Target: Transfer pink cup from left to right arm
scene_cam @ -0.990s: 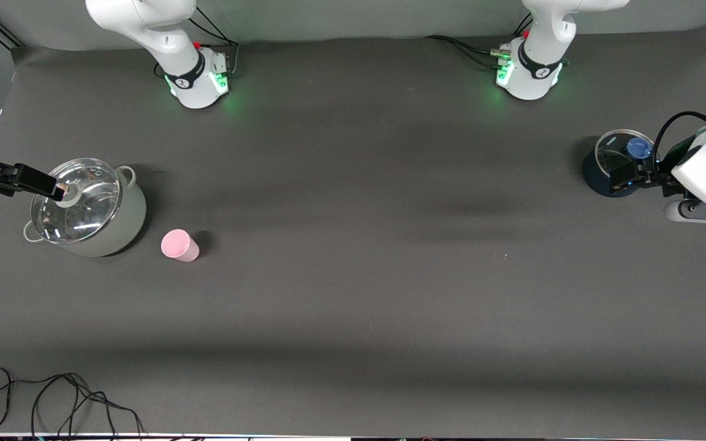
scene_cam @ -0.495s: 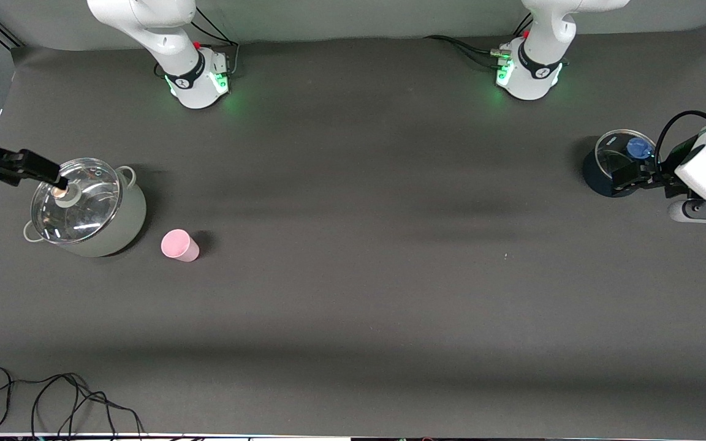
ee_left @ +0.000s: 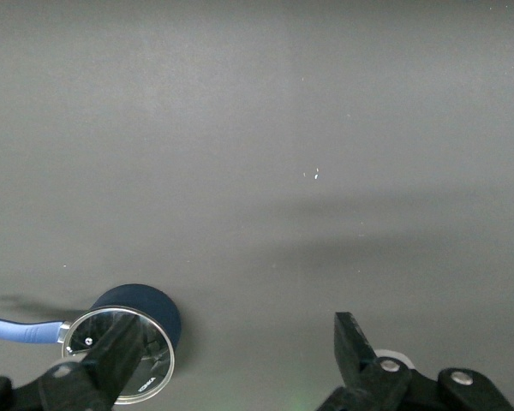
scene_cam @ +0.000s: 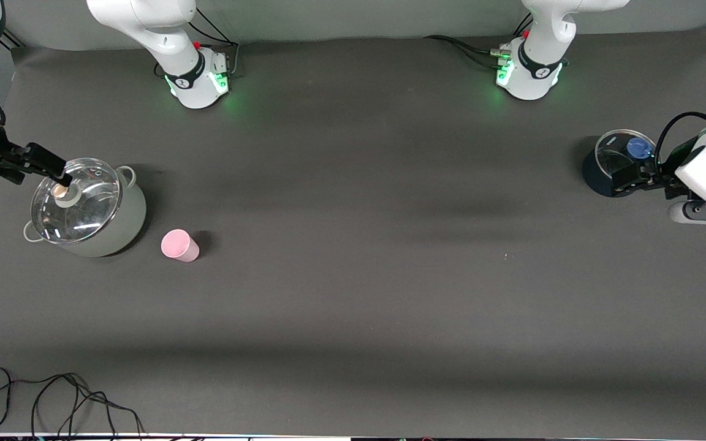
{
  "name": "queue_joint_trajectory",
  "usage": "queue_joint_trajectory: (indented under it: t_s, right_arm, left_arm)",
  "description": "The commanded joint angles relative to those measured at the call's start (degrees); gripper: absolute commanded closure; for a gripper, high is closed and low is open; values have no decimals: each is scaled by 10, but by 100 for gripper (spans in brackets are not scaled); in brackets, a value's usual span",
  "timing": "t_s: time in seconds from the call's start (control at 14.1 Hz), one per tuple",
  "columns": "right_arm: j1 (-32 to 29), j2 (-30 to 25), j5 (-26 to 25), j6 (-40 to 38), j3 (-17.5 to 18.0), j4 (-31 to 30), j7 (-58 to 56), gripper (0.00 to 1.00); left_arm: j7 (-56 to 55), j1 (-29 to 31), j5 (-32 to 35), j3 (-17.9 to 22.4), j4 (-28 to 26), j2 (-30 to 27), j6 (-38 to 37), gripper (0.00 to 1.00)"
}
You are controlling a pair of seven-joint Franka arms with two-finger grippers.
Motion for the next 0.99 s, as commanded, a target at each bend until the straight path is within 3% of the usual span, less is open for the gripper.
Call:
queue_joint_trajectory:
  t_s: [0.0,0.21,0.49,0.92]
  right_arm:
    - [1,12,-4,22,-5,18,-11,0]
    - [0,24,-3,26,-5,34,-9,0]
    - [6,77,-7,-29,-9,105,-11,0]
    - [6,78,-5,-32,-9,101,-11,0]
  left_arm:
    - [-10,2,-3,-3,16,8,-1,0]
    - [-10,2,-2,-2,16,9,0,0]
    - [-10,2,-1,-2,16,9,0,0]
    - [-10,1,-2,-2,17,10,0,0]
